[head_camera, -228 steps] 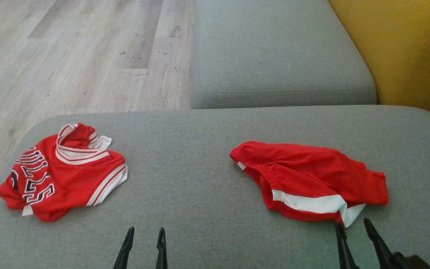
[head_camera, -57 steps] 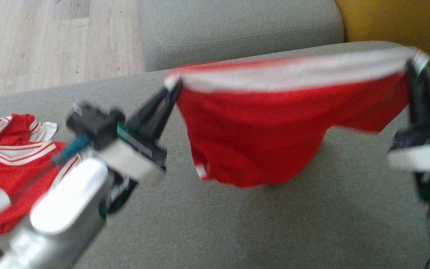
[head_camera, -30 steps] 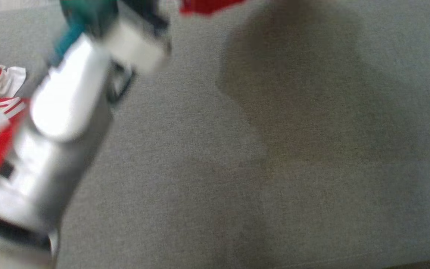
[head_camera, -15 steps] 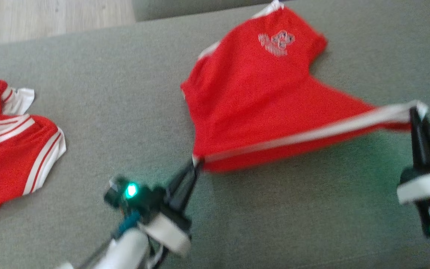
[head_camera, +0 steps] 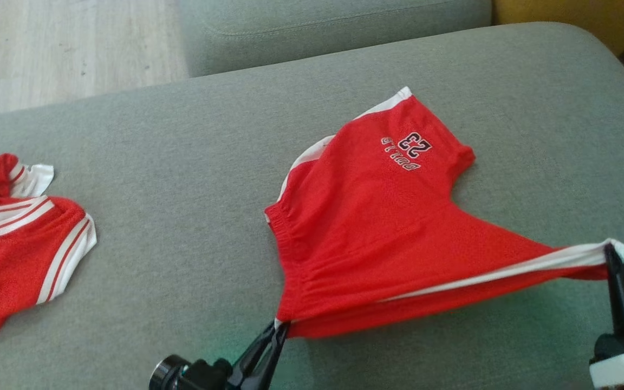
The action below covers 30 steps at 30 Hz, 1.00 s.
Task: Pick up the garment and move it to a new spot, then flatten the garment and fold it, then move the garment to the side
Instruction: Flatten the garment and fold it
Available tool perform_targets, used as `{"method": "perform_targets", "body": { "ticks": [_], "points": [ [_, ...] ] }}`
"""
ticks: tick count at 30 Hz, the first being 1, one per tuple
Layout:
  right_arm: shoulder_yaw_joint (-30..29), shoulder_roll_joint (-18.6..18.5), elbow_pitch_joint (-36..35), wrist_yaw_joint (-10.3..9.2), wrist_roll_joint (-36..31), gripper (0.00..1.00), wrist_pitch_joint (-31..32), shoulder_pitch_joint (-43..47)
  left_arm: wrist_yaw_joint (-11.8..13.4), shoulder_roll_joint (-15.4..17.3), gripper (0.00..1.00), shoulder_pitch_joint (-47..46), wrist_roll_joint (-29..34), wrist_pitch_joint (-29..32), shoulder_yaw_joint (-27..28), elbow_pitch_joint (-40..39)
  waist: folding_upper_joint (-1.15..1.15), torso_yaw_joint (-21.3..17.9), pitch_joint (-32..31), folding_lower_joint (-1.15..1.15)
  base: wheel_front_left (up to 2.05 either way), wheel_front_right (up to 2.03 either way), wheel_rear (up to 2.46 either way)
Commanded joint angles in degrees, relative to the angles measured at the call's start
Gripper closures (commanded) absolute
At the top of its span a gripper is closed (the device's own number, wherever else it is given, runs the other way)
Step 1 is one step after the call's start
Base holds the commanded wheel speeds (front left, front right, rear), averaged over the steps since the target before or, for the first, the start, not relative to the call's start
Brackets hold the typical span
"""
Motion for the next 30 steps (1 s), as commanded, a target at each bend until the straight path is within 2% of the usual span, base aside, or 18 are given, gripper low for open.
{"method": "perform_targets", "body": {
  "ticks": [1,6,12,20,25,26,30],
  "points": [
    [-1.4,-1.2,-3.6,-0.05,-0.9,1.0,0.9,-1.7,0.6,0.4,1.0,-1.7,-1.6,-0.2,3.0,-2.2,0.0,1.0,0.4,0.02,0.0,0.0,0.0],
    [-1.7,-0.2,-3.9,-0.05,-1.9,1.0,2.4,-4.8,-0.1,-1.5,1.0,-5.5,-5.0,1.7,2.7,-2.2,0.0,3.2,1.9,0.02,0.0,0.0,0.0],
    [-1.3,0.3,1.7,-0.05,-3.7,1.0,2.9,-13.9,-0.7,-4.5,1.0,-15.0,-10.4,5.8,2.1,1.3,0.0,7.1,5.0,0.02,0.0,0.0,0.0],
    [3.9,-2.1,14.0,-0.05,-5.0,1.0,2.0,-30.0,-1.0,-6.2,1.0,-26.7,-16.4,9.1,1.4,7.6,0.0,9.8,9.9,0.02,0.0,0.0,0.0],
    [7.3,-3.7,22.9,-0.05,-6.0,1.0,1.8,-39.9,-1.0,-6.8,1.0,-32.9,-21.5,9.7,-1.6,10.7,0.0,10.7,12.8,0.02,0.0,0.0,0.0],
    [8.6,-3.9,26.5,-0.05,-6.2,1.0,1.5,-43.5,-1.0,-6.9,1.0,-35.2,-22.8,9.7,-2.8,12.3,0.0,10.9,13.8,0.02,0.0,0.0,0.0],
    [11.3,-3.5,33.1,-0.05,-6.4,1.0,0.0,-49.5,-1.0,-6.9,1.0,-39.1,-24.7,8.4,-4.7,15.7,0.0,11.1,15.5,0.02,0.0,0.0,0.0]
  ]
}}
